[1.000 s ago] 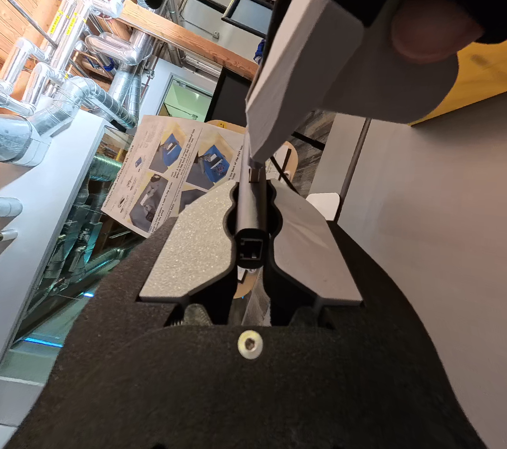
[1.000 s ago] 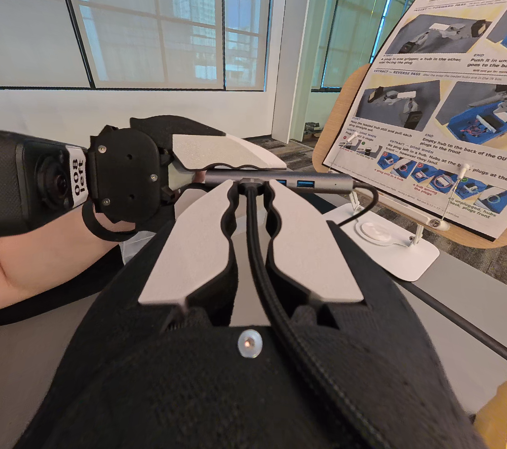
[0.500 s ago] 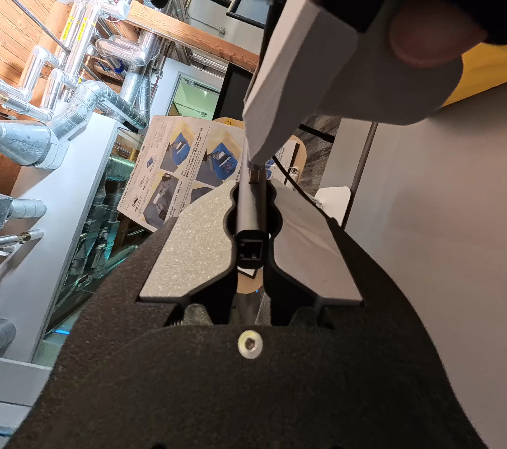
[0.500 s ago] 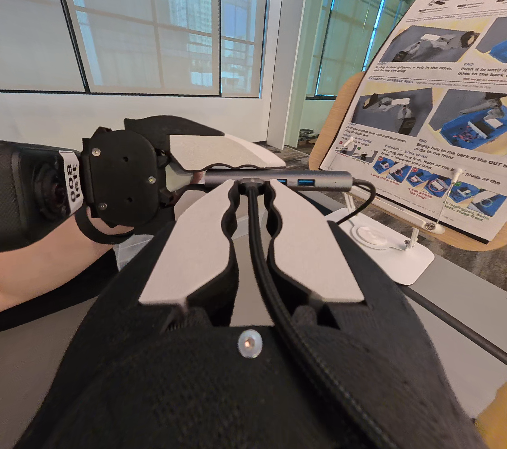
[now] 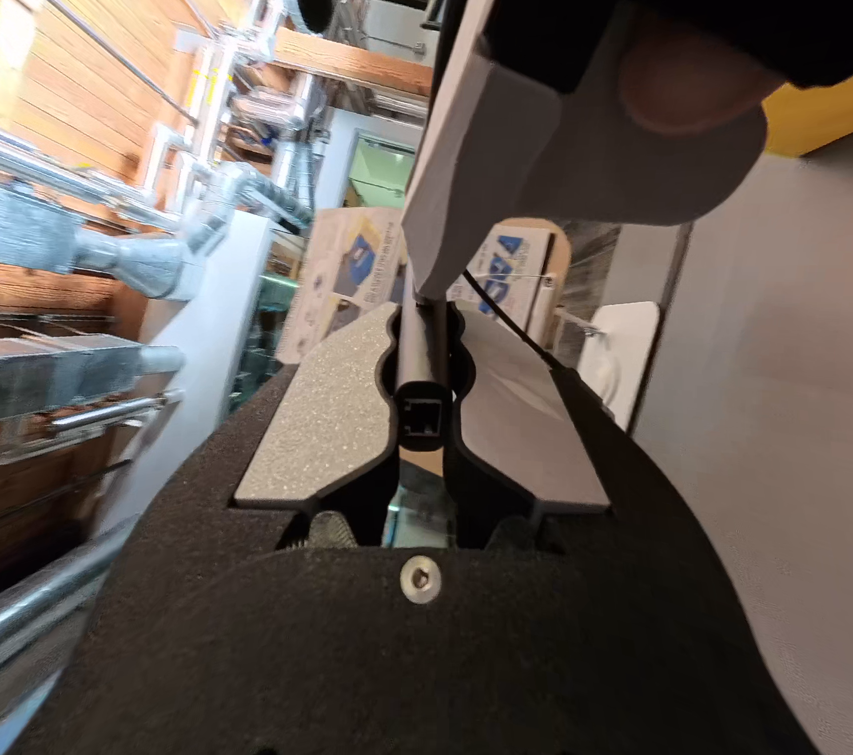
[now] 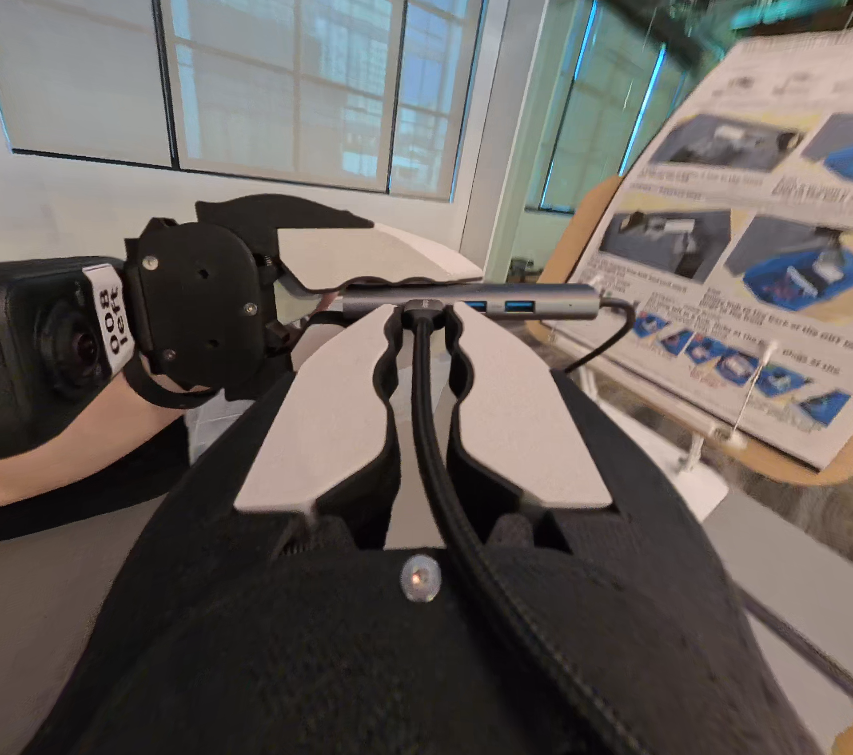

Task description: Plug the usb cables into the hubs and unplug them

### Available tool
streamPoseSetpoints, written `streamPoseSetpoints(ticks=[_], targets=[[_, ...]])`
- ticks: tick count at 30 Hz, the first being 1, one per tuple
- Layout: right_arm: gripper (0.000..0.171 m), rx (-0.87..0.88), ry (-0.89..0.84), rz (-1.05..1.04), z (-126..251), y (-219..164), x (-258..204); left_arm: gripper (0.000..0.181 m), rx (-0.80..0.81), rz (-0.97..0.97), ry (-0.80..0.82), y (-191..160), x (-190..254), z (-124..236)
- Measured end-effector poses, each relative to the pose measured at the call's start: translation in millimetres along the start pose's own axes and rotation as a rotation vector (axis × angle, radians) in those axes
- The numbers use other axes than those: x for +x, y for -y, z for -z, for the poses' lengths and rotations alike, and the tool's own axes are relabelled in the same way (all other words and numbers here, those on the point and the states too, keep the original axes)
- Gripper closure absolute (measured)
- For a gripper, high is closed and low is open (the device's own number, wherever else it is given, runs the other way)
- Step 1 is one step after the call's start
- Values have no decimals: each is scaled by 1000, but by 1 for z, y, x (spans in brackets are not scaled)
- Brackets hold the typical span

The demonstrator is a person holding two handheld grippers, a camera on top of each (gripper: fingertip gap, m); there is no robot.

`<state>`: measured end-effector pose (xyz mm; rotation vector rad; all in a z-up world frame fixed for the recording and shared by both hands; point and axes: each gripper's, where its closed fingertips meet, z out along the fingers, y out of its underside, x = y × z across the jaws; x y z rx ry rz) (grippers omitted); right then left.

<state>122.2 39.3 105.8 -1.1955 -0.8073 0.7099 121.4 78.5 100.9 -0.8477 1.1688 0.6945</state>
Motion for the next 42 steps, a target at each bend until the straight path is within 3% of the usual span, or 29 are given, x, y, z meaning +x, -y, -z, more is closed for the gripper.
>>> streamPoseSetpoints(ticks=[5, 18, 29, 42], targets=[[153, 77, -30, 97, 3, 5, -4, 165, -14, -123, 56, 4, -9, 4], [152, 125, -2, 159, 8, 13, -9, 165, 62, -17, 72, 13, -13, 8], [152, 207, 11, 201, 14, 26, -23, 166, 88, -85, 177, 24, -28, 22], [152, 151, -3, 182, 10, 23, -17, 166, 58, -62, 137, 19, -24, 17]])
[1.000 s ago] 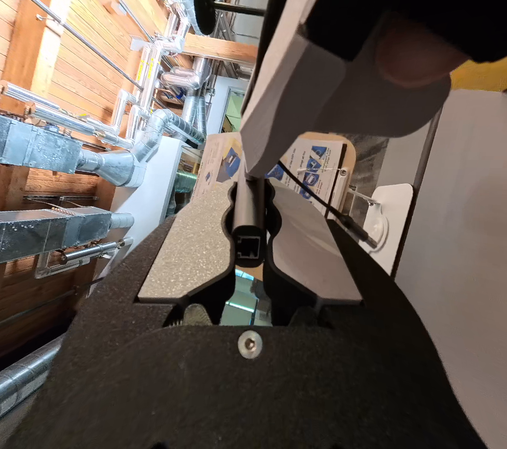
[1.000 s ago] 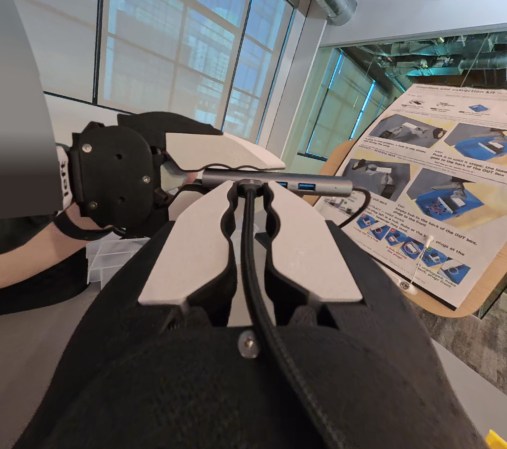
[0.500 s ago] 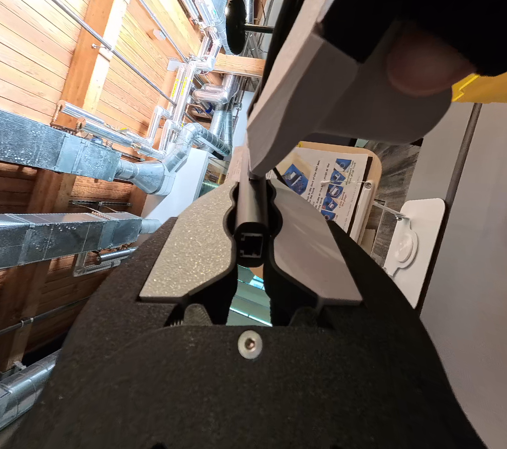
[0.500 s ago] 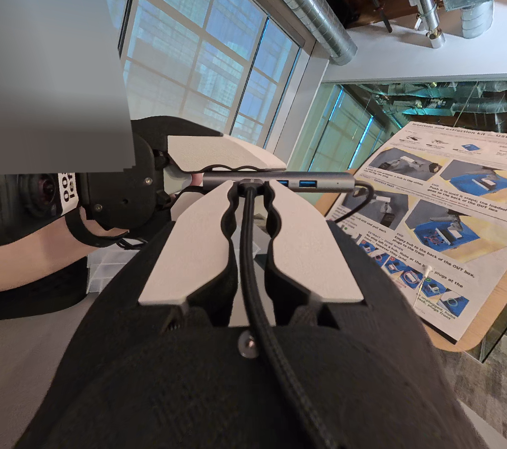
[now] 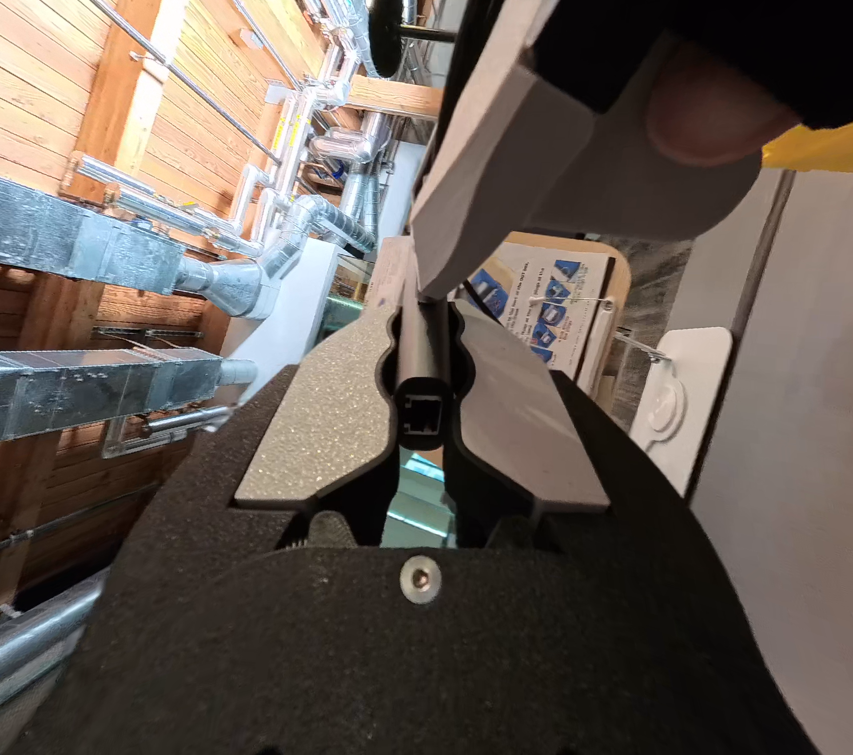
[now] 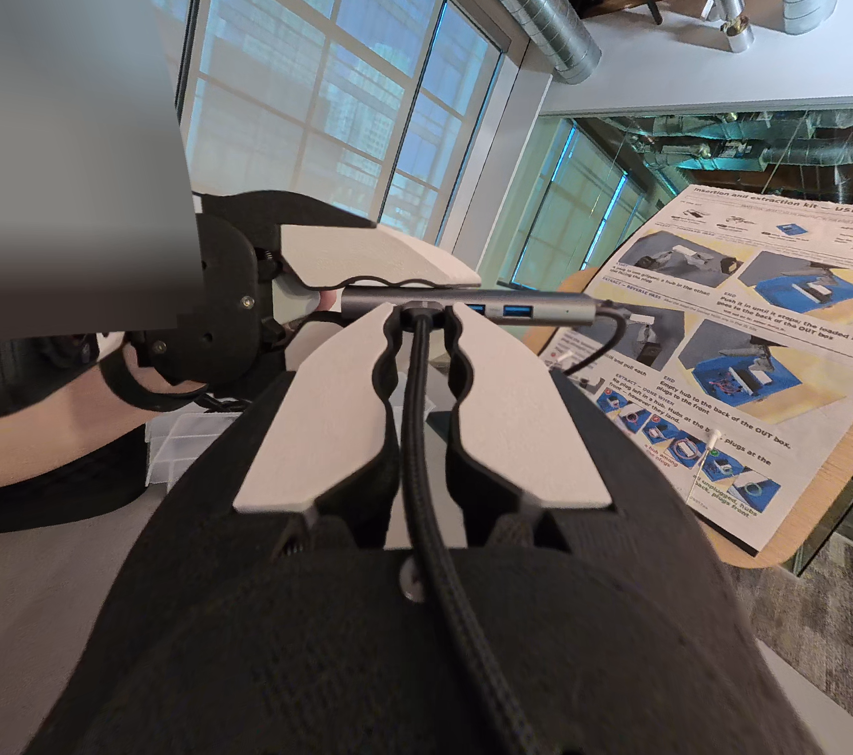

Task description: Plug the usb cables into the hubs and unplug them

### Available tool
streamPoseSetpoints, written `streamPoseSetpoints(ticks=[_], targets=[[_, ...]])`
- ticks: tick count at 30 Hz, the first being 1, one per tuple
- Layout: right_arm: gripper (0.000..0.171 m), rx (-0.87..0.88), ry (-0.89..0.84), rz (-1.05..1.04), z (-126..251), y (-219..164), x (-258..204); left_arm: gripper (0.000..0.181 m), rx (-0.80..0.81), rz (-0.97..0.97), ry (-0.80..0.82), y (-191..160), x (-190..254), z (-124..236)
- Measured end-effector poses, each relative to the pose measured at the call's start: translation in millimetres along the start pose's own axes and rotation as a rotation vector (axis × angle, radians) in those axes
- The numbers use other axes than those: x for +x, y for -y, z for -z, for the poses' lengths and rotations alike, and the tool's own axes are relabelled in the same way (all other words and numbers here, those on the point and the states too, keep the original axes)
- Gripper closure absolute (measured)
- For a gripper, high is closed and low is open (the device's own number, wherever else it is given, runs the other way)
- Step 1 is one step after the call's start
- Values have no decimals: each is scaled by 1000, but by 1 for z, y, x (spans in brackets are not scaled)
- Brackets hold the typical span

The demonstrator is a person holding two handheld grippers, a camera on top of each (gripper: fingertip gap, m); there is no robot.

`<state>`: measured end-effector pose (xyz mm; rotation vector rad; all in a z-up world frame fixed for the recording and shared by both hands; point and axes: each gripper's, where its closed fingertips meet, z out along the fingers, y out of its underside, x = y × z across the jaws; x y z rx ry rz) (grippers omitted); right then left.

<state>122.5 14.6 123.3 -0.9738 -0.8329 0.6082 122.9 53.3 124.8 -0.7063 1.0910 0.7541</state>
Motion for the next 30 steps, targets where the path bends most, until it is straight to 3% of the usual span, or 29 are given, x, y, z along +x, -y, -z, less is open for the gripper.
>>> streamPoseSetpoints(ticks=[4, 6, 10, 14, 19, 25, 30], targets=[[151, -36, -1, -17, -5, -5, 4, 165, 11, 36, -49, -6, 5, -4], [134, -20, -15, -18, -7, -5, 4, 165, 14, 89, -59, -10, 1, -3], [134, 9, 32, -11, -9, -13, -6, 165, -11, 164, -45, -30, -18, -1], [141, -5, 222, 30, -14, -40, -44, 164, -21, 209, -15, -47, -36, 3], [151, -47, 436, 296, -6, -53, -90, 164, 32, 263, -63, -63, -40, 8], [151, -78, 246, 430, 9, -67, -18, 165, 264, 352, -230, -32, -30, 25], [145, -4, 77, 540, 29, -29, 28, 165, 430, 388, -419, -1, -7, 40]])
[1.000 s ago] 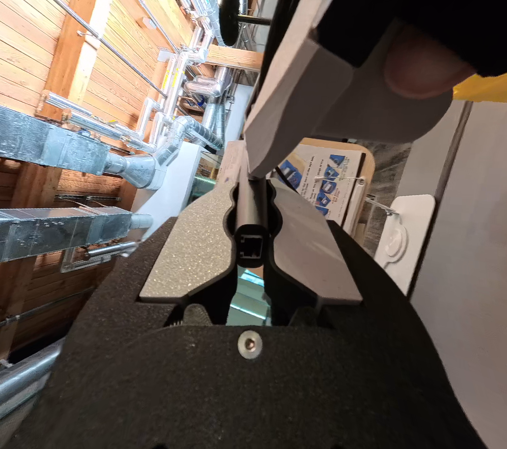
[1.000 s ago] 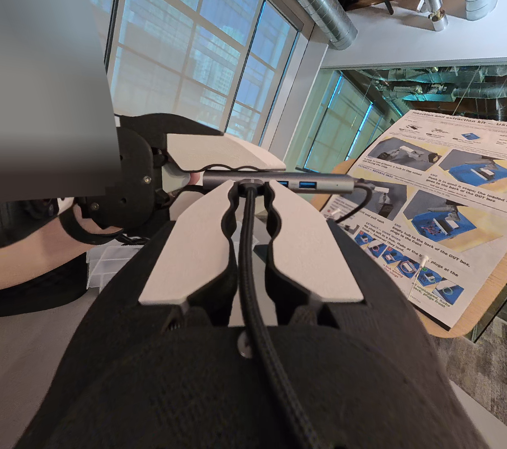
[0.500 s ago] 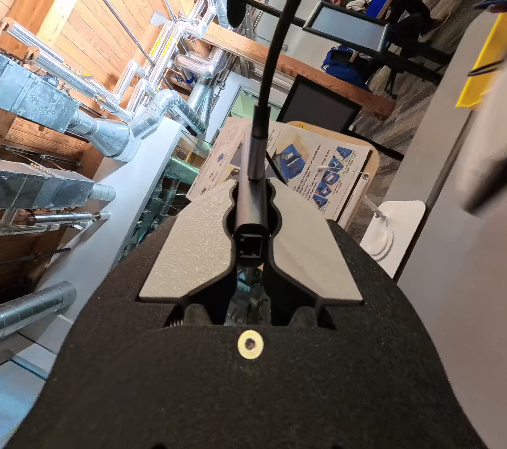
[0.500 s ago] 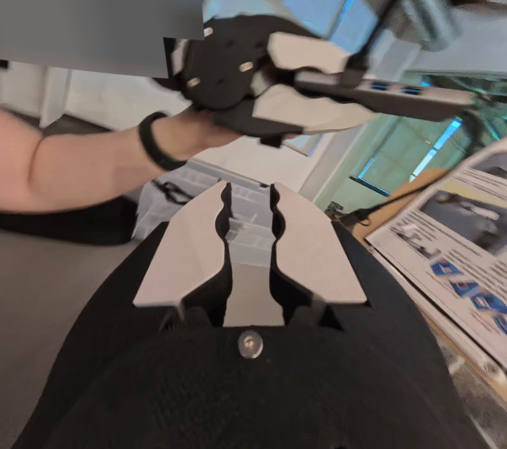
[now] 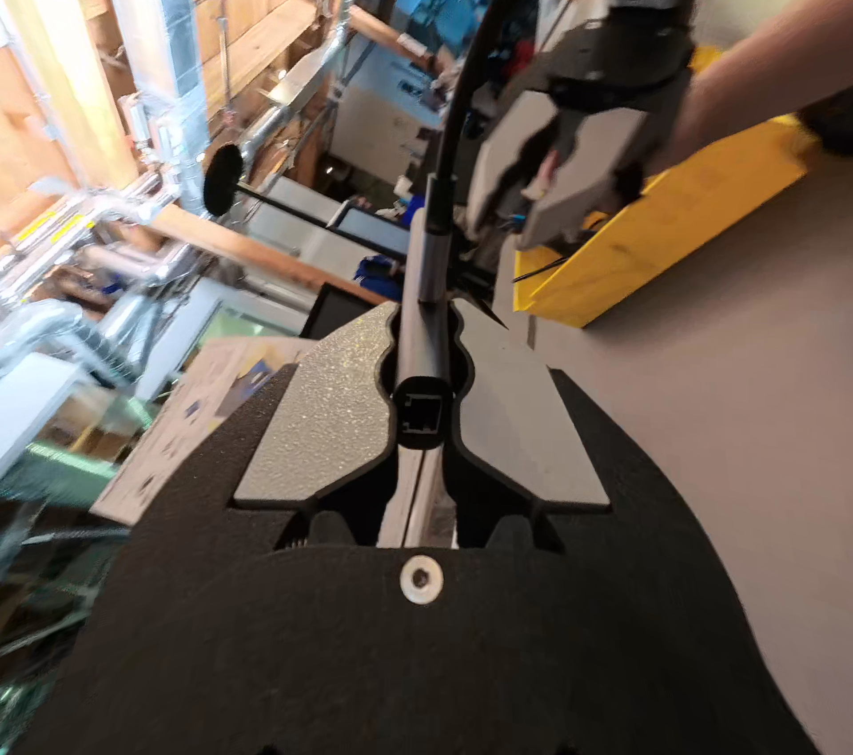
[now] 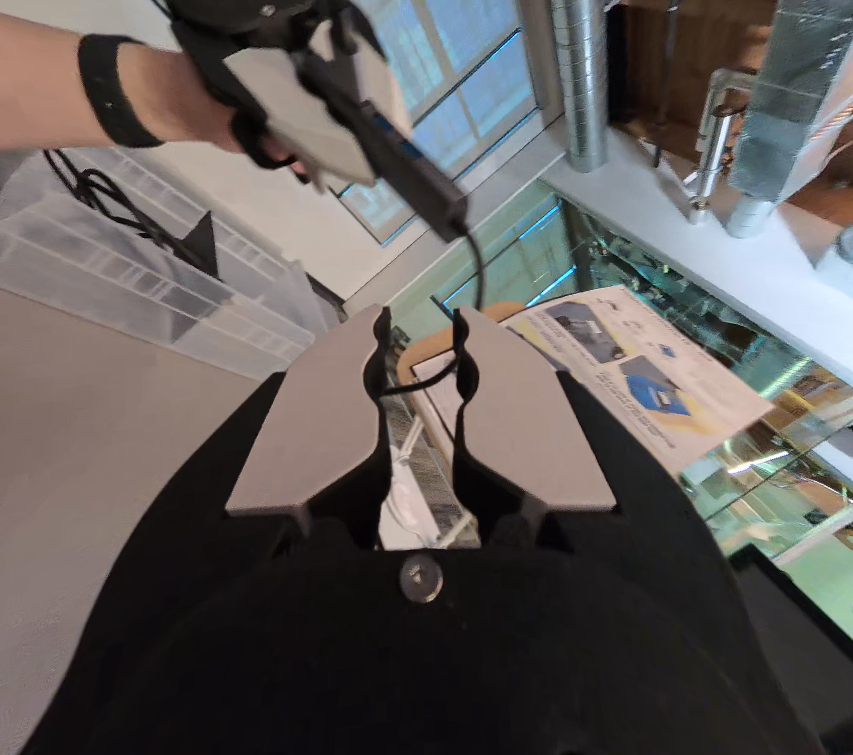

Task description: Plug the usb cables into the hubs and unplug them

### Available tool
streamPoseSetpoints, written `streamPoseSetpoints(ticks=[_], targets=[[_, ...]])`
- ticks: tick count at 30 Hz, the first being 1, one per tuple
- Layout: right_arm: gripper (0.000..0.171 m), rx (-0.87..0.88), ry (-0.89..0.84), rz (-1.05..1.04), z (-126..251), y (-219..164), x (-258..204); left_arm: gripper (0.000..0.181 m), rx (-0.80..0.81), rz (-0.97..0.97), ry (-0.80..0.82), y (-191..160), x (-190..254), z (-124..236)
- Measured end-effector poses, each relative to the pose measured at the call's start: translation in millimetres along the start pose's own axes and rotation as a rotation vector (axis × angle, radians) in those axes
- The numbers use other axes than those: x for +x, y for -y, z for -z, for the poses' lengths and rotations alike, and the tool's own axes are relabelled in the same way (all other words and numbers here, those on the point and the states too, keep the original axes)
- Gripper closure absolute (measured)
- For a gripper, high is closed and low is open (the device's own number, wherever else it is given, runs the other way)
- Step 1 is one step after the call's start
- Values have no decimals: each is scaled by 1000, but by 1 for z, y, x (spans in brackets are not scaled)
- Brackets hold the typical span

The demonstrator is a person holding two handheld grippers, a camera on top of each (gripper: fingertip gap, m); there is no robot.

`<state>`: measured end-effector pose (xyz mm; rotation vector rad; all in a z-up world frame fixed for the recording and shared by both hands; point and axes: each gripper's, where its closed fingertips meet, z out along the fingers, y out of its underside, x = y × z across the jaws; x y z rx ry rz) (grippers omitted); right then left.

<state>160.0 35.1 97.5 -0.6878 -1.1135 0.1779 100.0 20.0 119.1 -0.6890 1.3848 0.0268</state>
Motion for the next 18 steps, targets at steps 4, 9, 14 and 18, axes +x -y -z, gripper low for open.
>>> streamPoseSetpoints(ticks=[4, 9, 14, 18], targets=[[126, 50, 44, 11, 8, 27, 7, 165, 51, 22, -93, 5, 17, -4], [125, -5, 209, 91, 3, 38, -19, 165, 90, 35, -189, 11, 35, -6], [137, -73, 286, 173, -3, 32, -40, 165, 118, 42, -250, 17, 47, -8], [146, -78, 298, 168, -3, 33, -41, 165, 139, 45, -293, 22, 56, -9]])
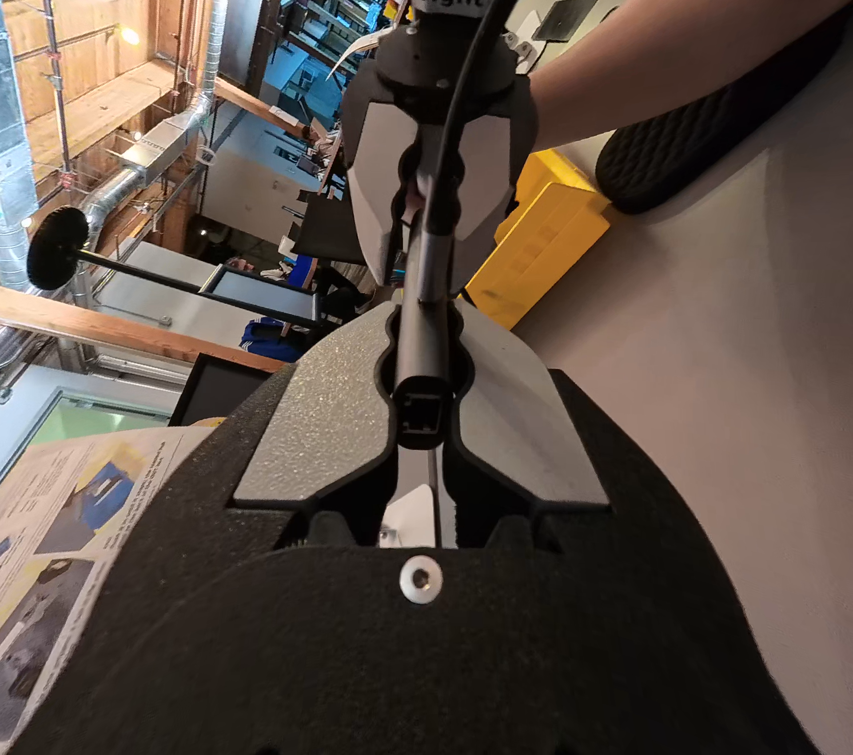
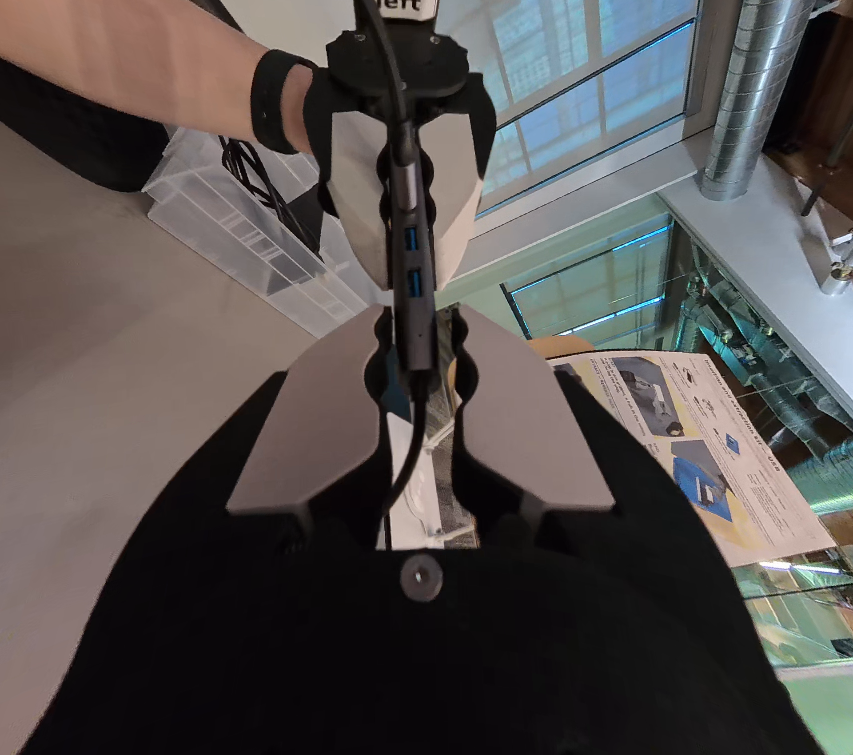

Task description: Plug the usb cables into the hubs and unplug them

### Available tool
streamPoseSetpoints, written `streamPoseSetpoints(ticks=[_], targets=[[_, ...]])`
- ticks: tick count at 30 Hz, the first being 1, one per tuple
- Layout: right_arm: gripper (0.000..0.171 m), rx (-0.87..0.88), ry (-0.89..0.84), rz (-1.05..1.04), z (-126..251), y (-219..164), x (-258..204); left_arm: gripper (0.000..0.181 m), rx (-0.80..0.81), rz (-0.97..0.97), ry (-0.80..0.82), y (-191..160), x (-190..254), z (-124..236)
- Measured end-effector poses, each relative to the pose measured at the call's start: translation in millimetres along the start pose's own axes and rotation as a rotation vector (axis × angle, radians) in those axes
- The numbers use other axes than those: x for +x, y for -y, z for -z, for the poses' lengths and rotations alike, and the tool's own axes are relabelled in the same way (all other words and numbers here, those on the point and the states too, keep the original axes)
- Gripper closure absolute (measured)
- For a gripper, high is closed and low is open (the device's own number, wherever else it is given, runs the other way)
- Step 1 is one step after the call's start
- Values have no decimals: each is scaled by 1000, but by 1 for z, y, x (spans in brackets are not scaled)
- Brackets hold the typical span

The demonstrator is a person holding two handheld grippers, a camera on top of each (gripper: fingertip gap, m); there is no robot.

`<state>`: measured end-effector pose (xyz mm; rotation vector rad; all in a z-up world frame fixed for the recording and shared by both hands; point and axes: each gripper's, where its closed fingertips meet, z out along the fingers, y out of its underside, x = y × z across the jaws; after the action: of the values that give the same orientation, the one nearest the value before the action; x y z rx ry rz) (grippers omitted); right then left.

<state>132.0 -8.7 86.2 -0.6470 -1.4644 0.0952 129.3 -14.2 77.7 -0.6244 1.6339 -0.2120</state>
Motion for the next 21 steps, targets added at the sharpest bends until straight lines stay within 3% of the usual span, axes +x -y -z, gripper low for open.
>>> streamPoseSetpoints(ticks=[5, 8, 12, 16, 21], targets=[[153, -48, 39, 5, -2, -3, -7, 165, -11, 26, -33, -3, 4, -2], [153, -91, 83, -104, -3, -7, -7, 165, -29, 93, -53, -8, 4, -3], [153, -106, 58, -167, 7, -8, 6, 161, -55, 151, 12, -12, -11, 7], [152, -210, -59, -258, 41, -30, 48, 164, -33, 169, 145, -9, -40, 36], [152, -376, -123, -393, 85, -93, 114, 169, -61, 185, 167, -13, -47, 49]])
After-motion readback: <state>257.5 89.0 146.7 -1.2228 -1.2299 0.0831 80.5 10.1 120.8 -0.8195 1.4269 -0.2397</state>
